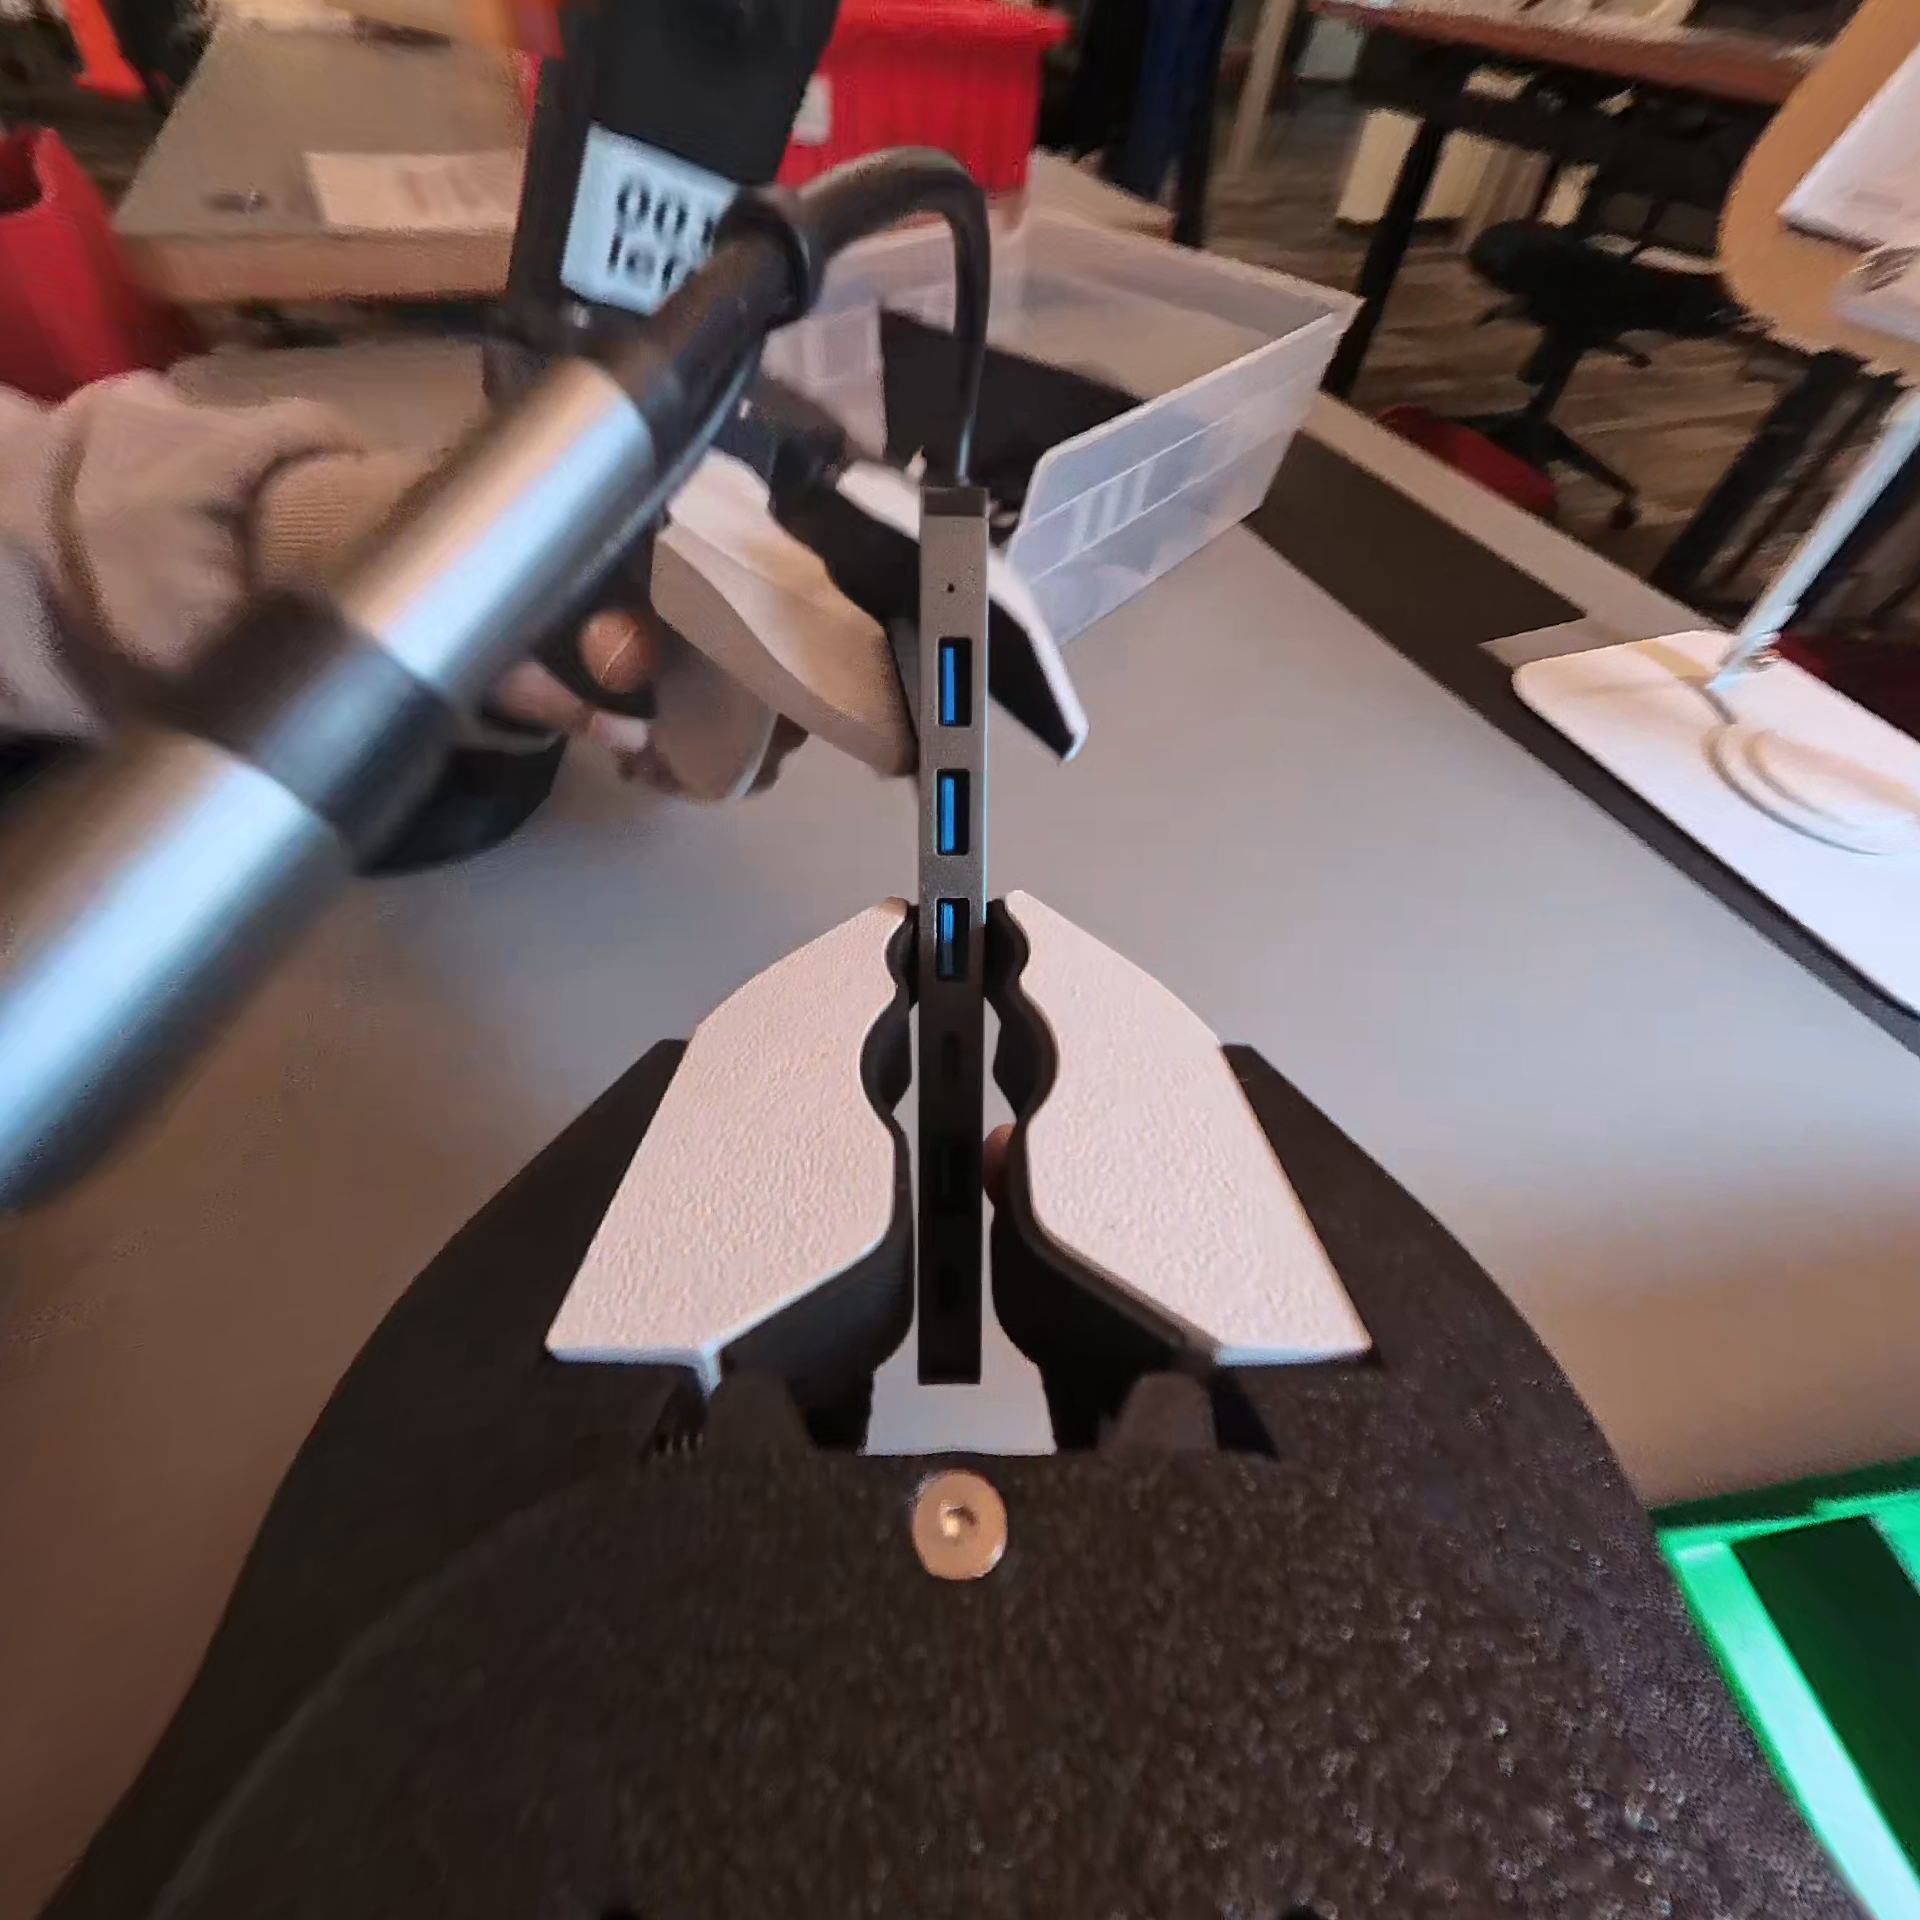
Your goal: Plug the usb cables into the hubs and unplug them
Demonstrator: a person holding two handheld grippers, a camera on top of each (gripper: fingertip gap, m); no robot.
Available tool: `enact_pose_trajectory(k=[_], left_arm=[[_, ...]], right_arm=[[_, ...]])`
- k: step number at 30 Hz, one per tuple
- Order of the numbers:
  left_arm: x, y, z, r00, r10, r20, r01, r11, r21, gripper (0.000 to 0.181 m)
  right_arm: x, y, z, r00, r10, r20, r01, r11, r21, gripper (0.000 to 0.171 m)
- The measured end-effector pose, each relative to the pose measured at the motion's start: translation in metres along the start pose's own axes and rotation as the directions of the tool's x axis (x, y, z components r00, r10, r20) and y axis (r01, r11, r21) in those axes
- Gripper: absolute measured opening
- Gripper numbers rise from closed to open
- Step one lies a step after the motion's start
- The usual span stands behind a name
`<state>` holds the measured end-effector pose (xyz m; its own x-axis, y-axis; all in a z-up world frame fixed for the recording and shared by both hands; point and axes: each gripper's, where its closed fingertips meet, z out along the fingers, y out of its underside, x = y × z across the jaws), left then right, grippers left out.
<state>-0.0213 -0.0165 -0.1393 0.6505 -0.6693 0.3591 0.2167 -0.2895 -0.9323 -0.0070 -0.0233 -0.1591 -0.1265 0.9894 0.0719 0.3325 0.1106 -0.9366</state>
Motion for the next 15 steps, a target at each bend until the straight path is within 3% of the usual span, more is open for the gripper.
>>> enact_pose_trajectory(k=[3, 6, 9, 12, 15], left_arm=[[0.013, 0.007, 0.000, 0.957, 0.291, -0.017, -0.291, 0.952, -0.094, 0.038], [0.022, 0.030, 0.003, 0.835, 0.545, -0.074, -0.546, 0.805, -0.234, 0.035], [0.028, 0.052, 0.006, 0.714, 0.685, -0.145, -0.692, 0.658, -0.295, 0.014], [0.040, 0.042, 0.005, 0.688, 0.707, -0.163, -0.724, 0.653, -0.223, 0.012], [0.054, 0.021, -0.002, 0.721, 0.674, -0.162, -0.690, 0.719, -0.080, 0.011]], right_arm=[[-0.006, 0.020, -0.005, 0.994, -0.098, 0.048, 0.104, 0.984, -0.143, 0.010], [-0.017, 0.038, -0.011, 0.977, -0.173, 0.127, 0.200, 0.946, -0.255, 0.010], [-0.019, 0.042, -0.016, 0.943, -0.304, 0.132, 0.330, 0.899, -0.288, 0.011], [-0.022, 0.026, -0.023, 0.921, -0.371, 0.117, 0.388, 0.900, -0.198, 0.011], [-0.019, -0.001, -0.039, 0.922, -0.380, 0.074, 0.383, 0.924, -0.026, 0.019]])
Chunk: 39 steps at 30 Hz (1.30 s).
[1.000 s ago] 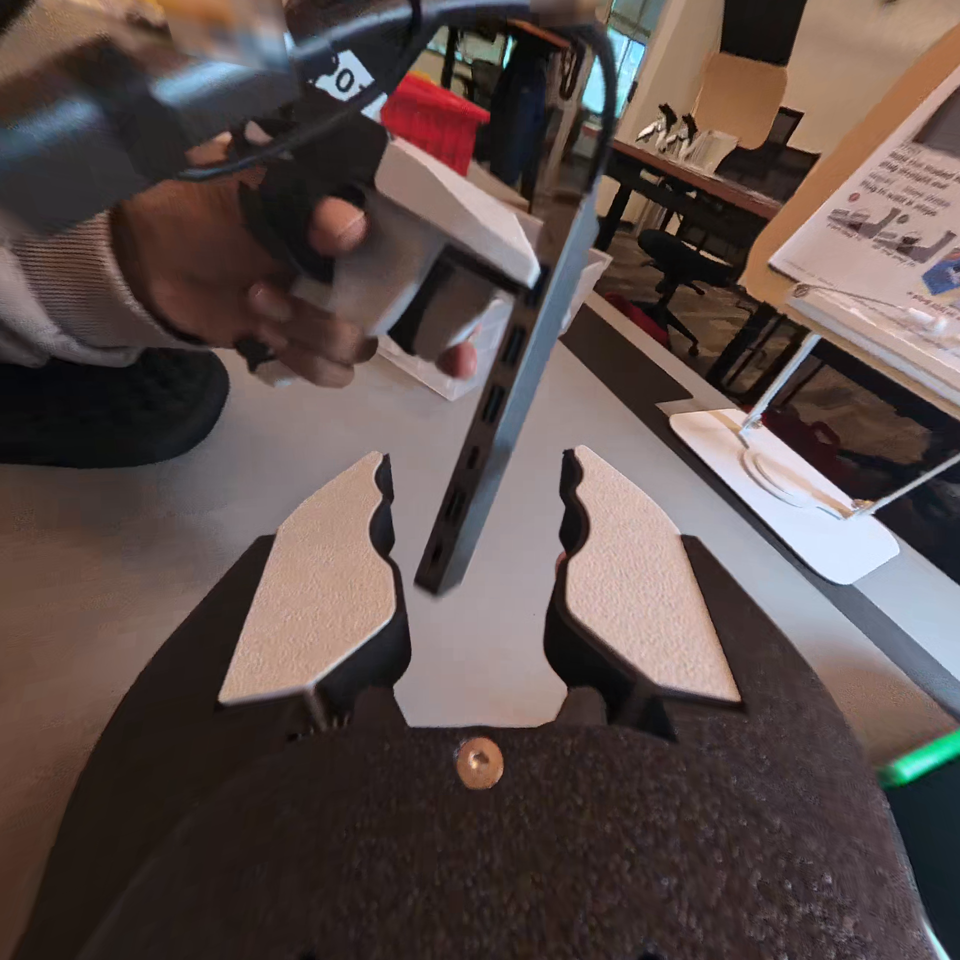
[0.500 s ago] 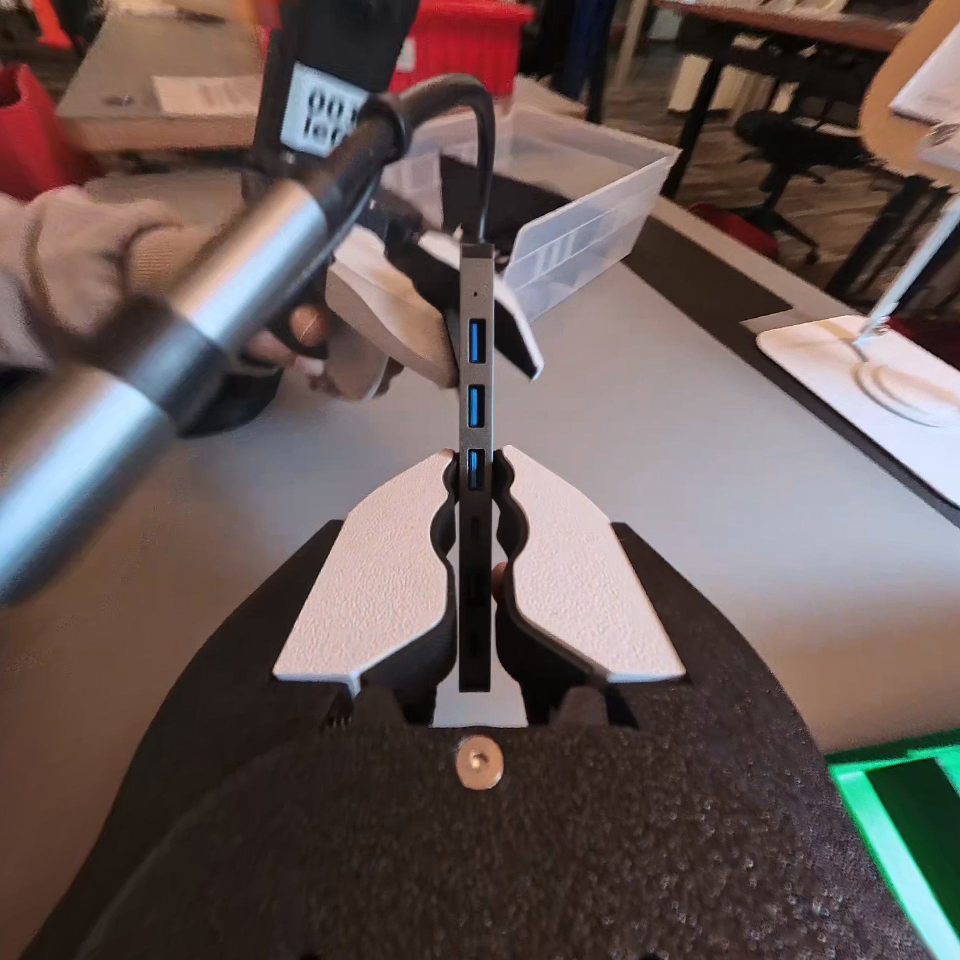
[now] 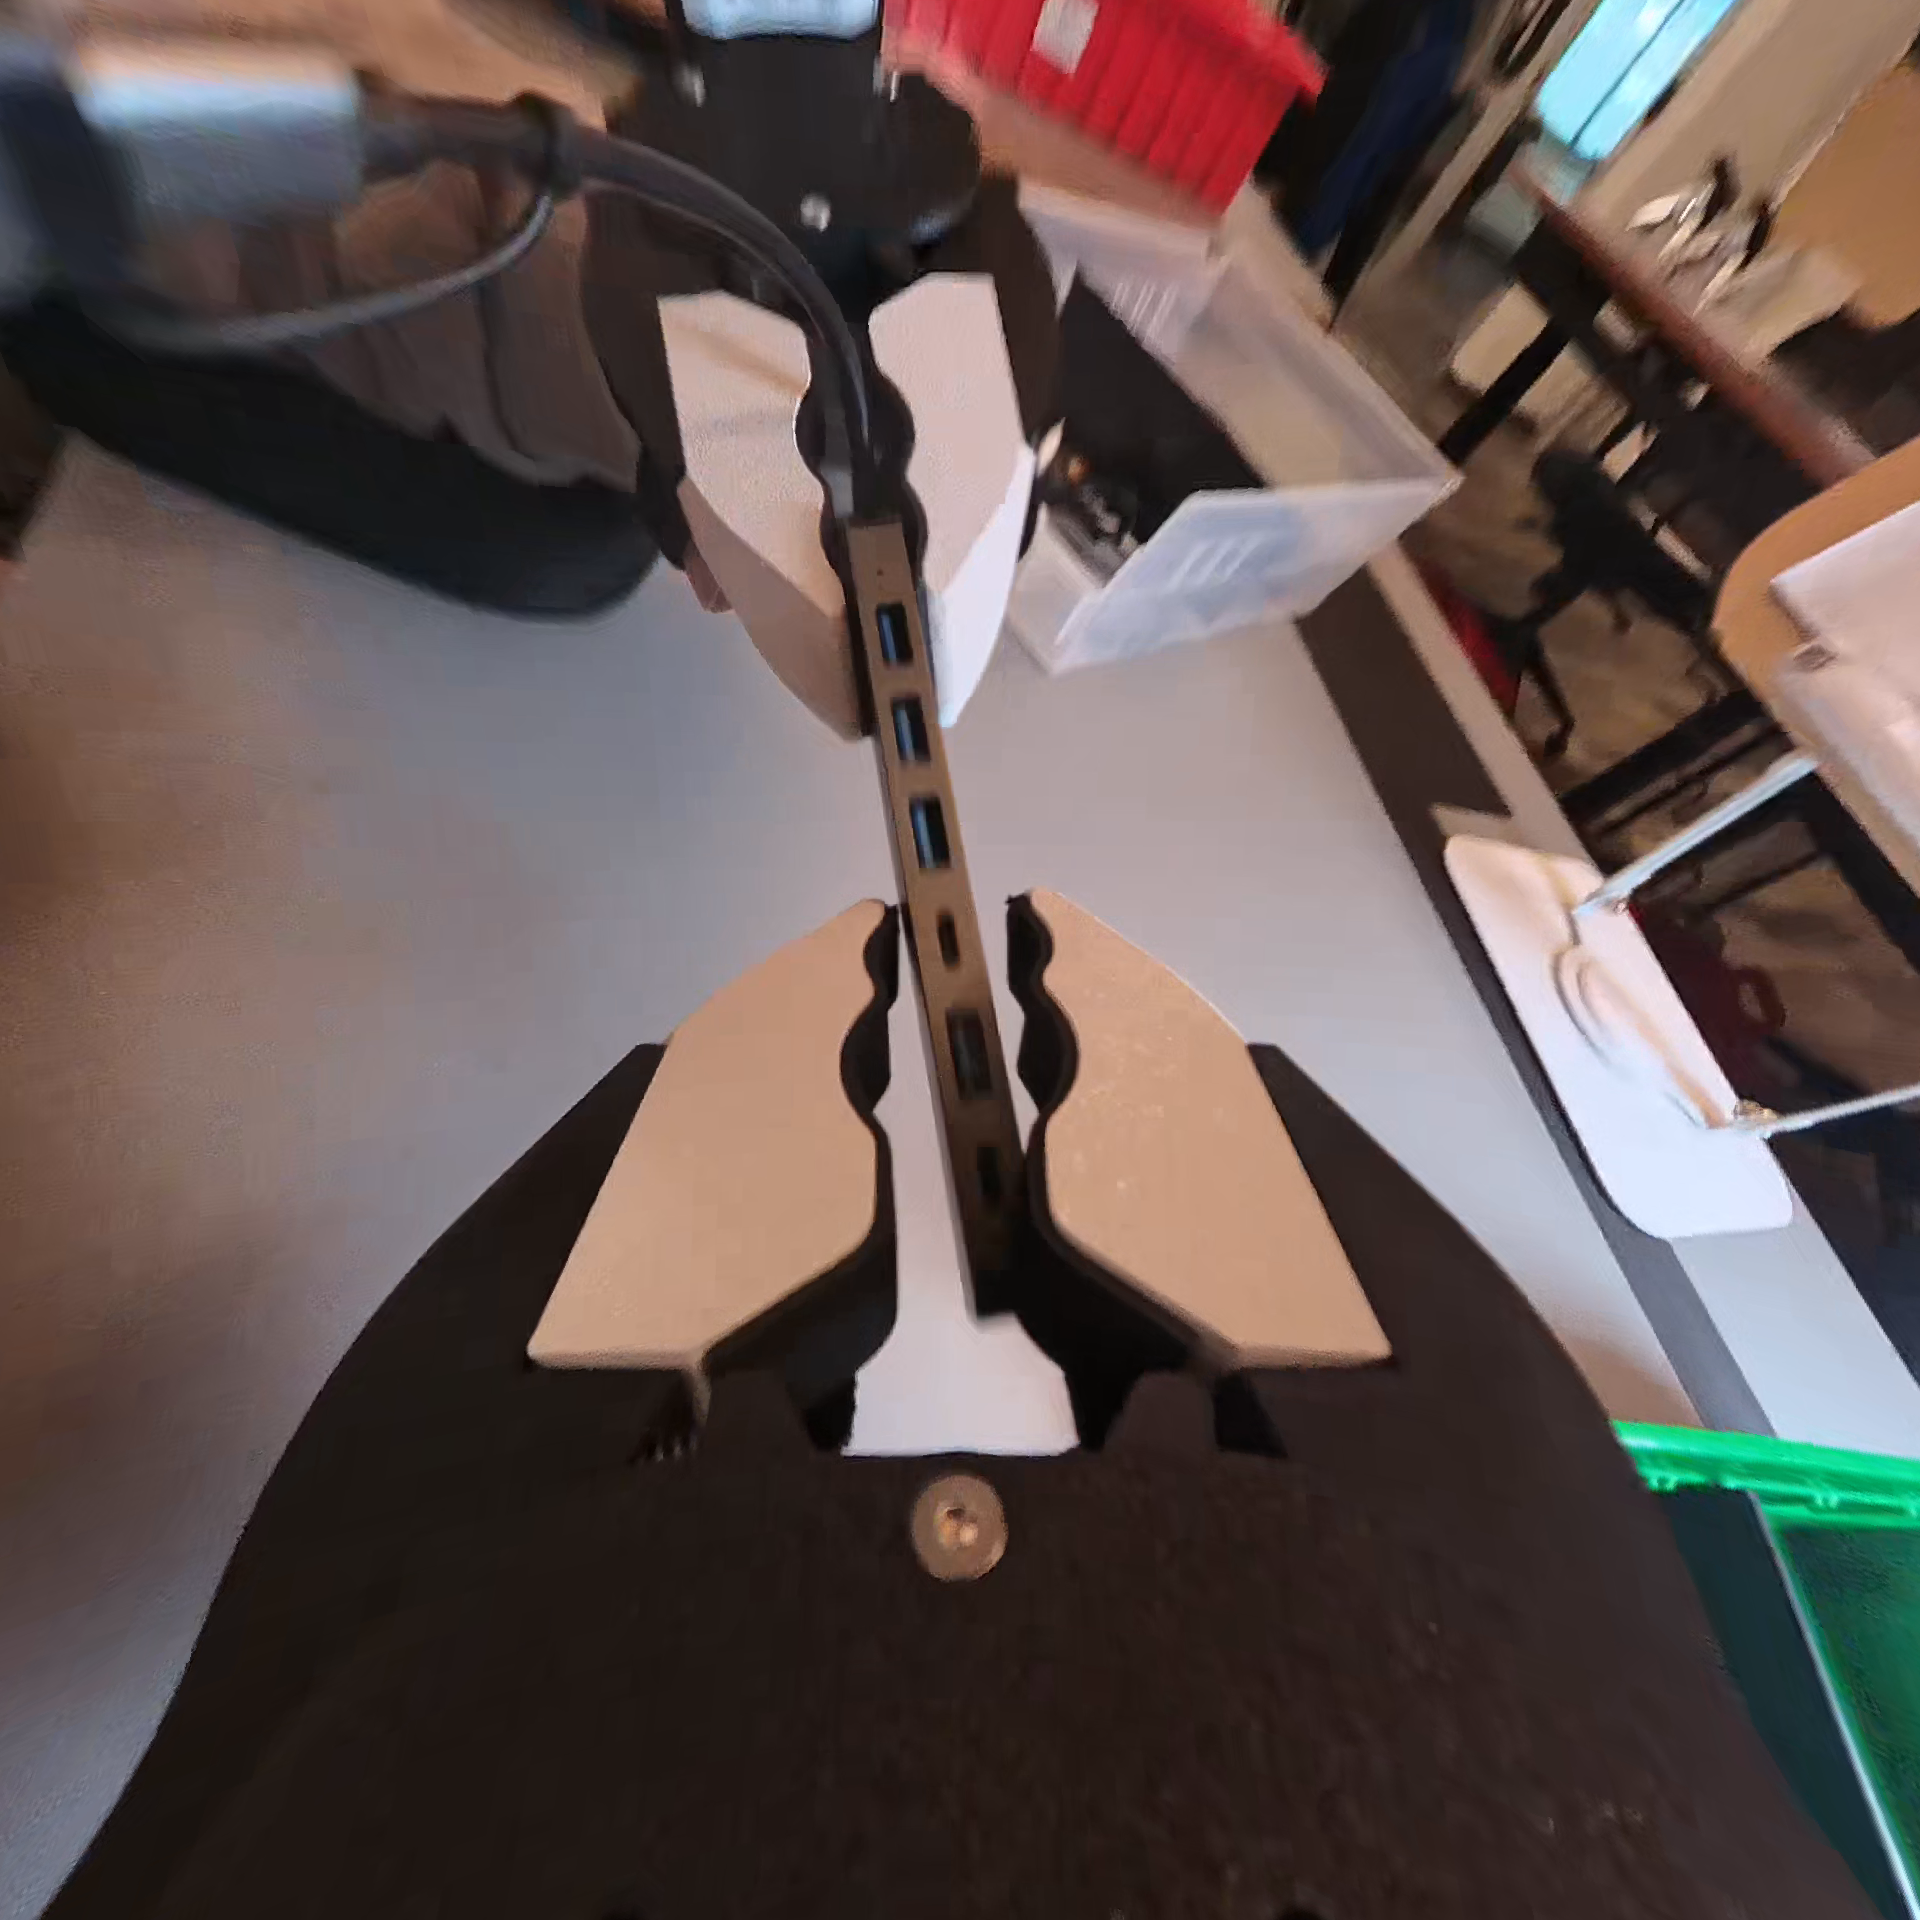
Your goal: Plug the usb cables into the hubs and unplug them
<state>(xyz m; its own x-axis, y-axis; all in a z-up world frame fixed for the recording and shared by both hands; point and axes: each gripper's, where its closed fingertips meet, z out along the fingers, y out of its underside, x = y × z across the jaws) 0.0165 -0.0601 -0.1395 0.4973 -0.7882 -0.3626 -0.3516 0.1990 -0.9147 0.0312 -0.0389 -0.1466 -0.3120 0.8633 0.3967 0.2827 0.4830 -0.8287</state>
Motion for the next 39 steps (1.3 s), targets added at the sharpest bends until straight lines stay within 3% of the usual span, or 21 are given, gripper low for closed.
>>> enact_pose_trajectory(k=[4, 7, 10, 11, 13, 15, 17, 22, 25, 28, 30, 34, 39], left_arm=[[-0.014, -0.037, -0.026, 0.985, -0.165, -0.044, 0.171, 0.944, 0.281, 0.011], [-0.019, -0.057, -0.037, 0.956, -0.272, -0.110, 0.292, 0.846, 0.446, 0.011], [-0.013, -0.059, -0.027, 0.908, -0.361, -0.212, 0.418, 0.760, 0.497, 0.011], [-0.009, -0.057, -0.022, 0.894, -0.381, -0.237, 0.449, 0.746, 0.493, 0.011], [-0.002, -0.052, -0.010, 0.873, -0.403, -0.275, 0.488, 0.738, 0.467, 0.011], [0.001, -0.048, -0.004, 0.849, -0.431, -0.304, 0.527, 0.728, 0.440, 0.012], [-0.003, -0.033, 0.003, 0.841, -0.468, -0.270, 0.539, 0.766, 0.352, 0.014], [-0.021, -0.008, -0.001, 0.927, -0.374, -0.042, 0.374, 0.903, 0.214, 0.023], [-0.032, 0.004, -0.011, 0.977, -0.190, 0.102, 0.181, 0.980, 0.086, 0.027], [-0.049, 0.019, -0.029, 0.973, -0.014, 0.230, 0.034, 0.996, -0.086, 0.023], [-0.071, 0.029, -0.048, 0.940, -0.023, 0.339, 0.080, 0.985, -0.154, 0.018], [-0.093, 0.015, -0.070, 0.881, -0.116, 0.459, 0.149, 0.988, -0.037, 0.019], [-0.060, -0.008, -0.042, 0.927, 0.085, 0.366, -0.055, 0.994, -0.091, 0.023]], right_arm=[[0.007, -0.012, -0.023, 0.986, 0.134, 0.095, -0.151, 0.968, 0.200, 0.046], [0.008, -0.035, -0.029, 0.948, 0.258, 0.186, -0.312, 0.871, 0.380, 0.048], [0.003, -0.063, -0.025, 0.944, 0.276, 0.179, -0.329, 0.800, 0.502, 0.047], [-0.001, -0.070, -0.024, 0.947, 0.266, 0.180, -0.322, 0.790, 0.522, 0.045], [-0.002, -0.077, -0.024, 0.955, 0.259, 0.143, -0.295, 0.785, 0.545, 0.013], [0.000, -0.070, -0.023, 0.961, 0.244, 0.127, -0.275, 0.817, 0.507, 0.011], [0.003, -0.059, -0.022, 0.973, 0.218, 0.080, -0.230, 0.854, 0.467, 0.010], [0.007, -0.051, -0.025, 0.992, 0.026, -0.126, 0.026, 0.917, 0.399, 0.011], [0.011, -0.049, -0.027, 0.967, -0.087, -0.240, 0.166, 0.928, 0.335, 0.011], [0.021, -0.045, -0.033, 0.917, -0.186, -0.353, 0.285, 0.925, 0.251, 0.011], [0.030, -0.042, -0.040, 0.893, -0.212, -0.396, 0.316, 0.924, 0.217, 0.010], [0.039, -0.029, -0.040, 0.865, -0.280, -0.416, 0.359, 0.925, 0.123, 0.010], [0.019, -0.012, -0.012, 0.864, -0.381, -0.329, 0.414, 0.910, 0.035, 0.011]])
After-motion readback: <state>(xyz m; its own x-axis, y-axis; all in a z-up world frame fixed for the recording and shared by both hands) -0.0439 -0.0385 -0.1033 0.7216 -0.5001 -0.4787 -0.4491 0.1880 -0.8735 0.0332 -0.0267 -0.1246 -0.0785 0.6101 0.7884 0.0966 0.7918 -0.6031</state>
